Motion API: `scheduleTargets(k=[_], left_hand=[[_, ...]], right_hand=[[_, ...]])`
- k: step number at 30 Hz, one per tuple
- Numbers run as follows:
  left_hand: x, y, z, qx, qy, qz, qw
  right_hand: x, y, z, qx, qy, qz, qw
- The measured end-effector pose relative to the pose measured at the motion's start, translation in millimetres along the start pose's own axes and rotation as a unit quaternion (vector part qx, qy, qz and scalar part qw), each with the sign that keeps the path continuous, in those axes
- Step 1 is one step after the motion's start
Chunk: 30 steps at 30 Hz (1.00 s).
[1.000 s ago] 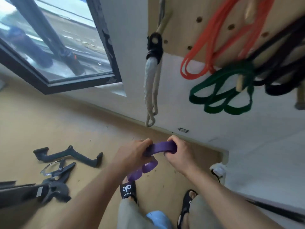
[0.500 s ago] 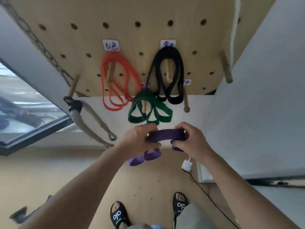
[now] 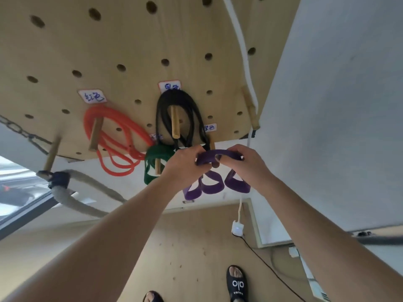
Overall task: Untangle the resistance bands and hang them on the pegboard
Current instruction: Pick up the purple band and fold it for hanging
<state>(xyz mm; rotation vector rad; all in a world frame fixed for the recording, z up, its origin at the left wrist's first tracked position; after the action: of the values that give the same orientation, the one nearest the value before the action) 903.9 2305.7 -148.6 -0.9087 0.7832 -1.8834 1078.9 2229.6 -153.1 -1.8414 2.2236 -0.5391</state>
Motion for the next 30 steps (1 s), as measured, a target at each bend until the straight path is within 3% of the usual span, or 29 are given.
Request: scheduleTargets(k=[8,30], left_hand=[[-22,8,4,-0.009,-0.014,0.017,1.000],[-44,32,2,0.001,-0.072,0.074,0.995]], right_hand=[[-15,16,-3,-0.073,0.020,0.076,0.994],[-50,36,15,-0.145,0.060,0.079,0.985]])
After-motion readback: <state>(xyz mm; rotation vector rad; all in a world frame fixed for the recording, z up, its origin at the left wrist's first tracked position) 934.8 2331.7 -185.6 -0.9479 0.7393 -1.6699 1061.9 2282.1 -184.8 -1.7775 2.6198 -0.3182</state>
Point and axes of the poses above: each hand's wrist, its own x-axis away from the middle knuckle, its own y-axis out of the palm, z = x × y, the point moved 1 cm from there along -x, towards the middle knuckle, and after that the axes turned 11 degrees about -y, right-handed, at the moved point
